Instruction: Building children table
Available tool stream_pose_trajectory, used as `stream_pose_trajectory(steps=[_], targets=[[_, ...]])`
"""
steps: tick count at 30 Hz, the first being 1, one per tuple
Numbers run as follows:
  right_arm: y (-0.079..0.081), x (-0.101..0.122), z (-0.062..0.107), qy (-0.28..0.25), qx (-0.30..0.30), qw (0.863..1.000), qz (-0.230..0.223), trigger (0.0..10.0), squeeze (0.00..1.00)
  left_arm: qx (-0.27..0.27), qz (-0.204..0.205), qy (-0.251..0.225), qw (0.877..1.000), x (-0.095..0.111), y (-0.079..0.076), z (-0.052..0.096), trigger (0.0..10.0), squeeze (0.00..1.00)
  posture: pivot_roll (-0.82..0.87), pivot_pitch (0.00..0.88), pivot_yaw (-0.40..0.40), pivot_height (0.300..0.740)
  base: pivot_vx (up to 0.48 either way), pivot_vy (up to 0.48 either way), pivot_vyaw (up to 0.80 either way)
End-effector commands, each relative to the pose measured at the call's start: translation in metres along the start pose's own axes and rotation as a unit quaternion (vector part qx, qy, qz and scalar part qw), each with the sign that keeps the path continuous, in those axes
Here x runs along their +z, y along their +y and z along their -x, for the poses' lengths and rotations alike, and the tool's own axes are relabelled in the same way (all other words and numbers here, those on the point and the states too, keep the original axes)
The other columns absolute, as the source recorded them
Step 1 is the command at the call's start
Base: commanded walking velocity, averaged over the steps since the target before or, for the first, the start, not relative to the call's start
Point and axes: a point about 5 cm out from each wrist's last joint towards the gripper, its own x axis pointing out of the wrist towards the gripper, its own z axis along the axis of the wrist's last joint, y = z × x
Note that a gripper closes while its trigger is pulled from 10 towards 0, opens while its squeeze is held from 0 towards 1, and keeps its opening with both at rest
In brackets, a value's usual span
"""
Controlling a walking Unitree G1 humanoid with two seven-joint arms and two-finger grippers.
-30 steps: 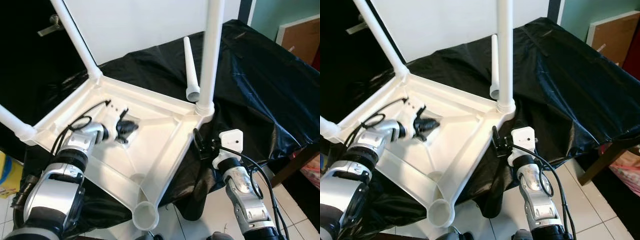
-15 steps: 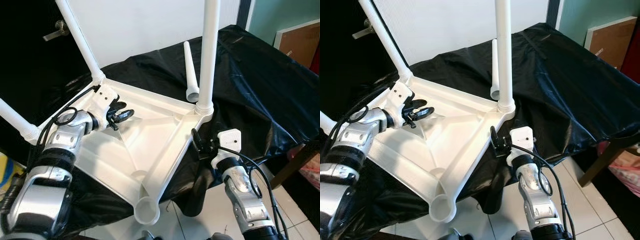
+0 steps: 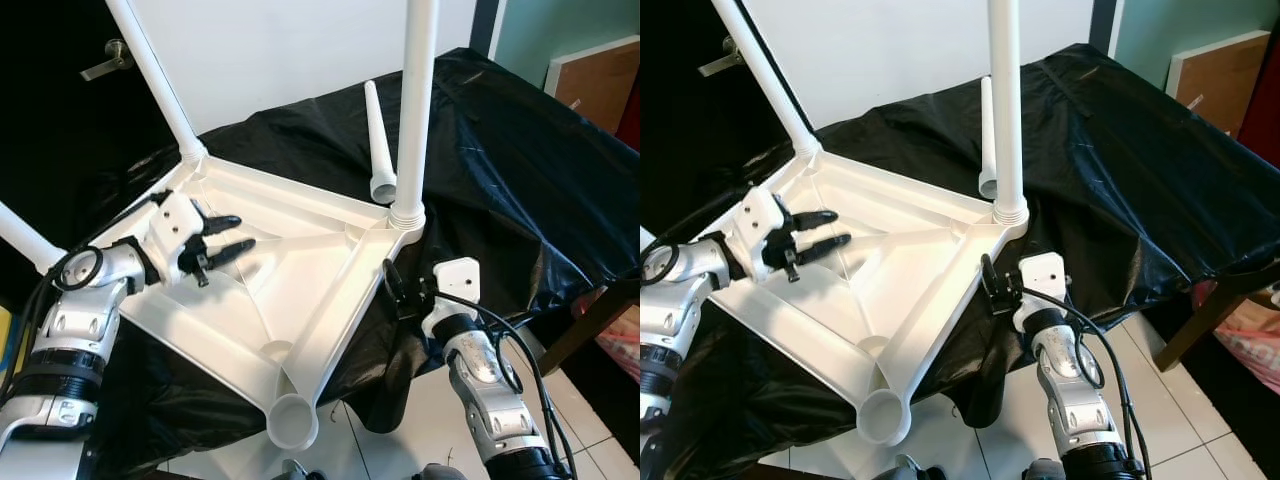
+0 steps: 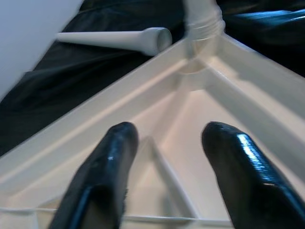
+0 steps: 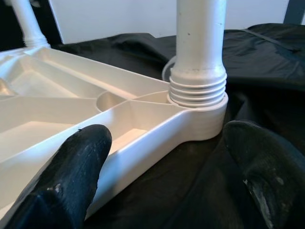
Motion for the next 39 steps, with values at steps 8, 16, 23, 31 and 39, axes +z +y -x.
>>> stream_pose_trajectory(steps=[8, 16, 23, 31, 39], targets=[[-0.003, -0.012, -0.004, 0.038, -0.023, 0.999, -0.001, 10.0, 0.0, -0.06, 0.022, 0.026, 0.998, -0.005, -0.029, 0.004, 10.0, 1.0, -0.08, 0.064, 0.092, 0.74, 0.0, 0.0, 0.0], [-0.006, -0.022, -0.002, 0.072, -0.076, 0.995, 0.001, 10.0, 0.0, -0.163, 0.039, 0.074, 0.983, -0.004, -0.058, 0.036, 10.0, 0.0, -0.05, 0.071, 0.074, 0.74, 0.0, 0.0, 0.0], [-0.001, -0.027, -0.006, 0.088, -0.071, 0.994, -0.005, 10.0, 0.0, -0.182, 0.038, 0.103, 0.977, -0.007, -0.06, 0.043, 10.0, 0.0, -0.04, 0.073, 0.07, 0.74, 0.0, 0.0, 0.0], [-0.002, -0.027, -0.011, 0.095, -0.074, 0.993, -0.002, 10.0, 0.0, -0.175, 0.018, 0.148, 0.973, -0.023, -0.061, 0.029, 10.0, 0.0, -0.05, 0.072, 0.071, 0.74, 0.0, 0.0, 0.0], [-0.002, -0.026, -0.011, 0.095, -0.075, 0.993, -0.001, 10.0, 0.0, -0.157, 0.005, 0.195, 0.968, -0.045, -0.054, 0.013, 10.0, 0.0, -0.08, 0.07, 0.08, 0.74, 0.0, 0.0, 0.0]])
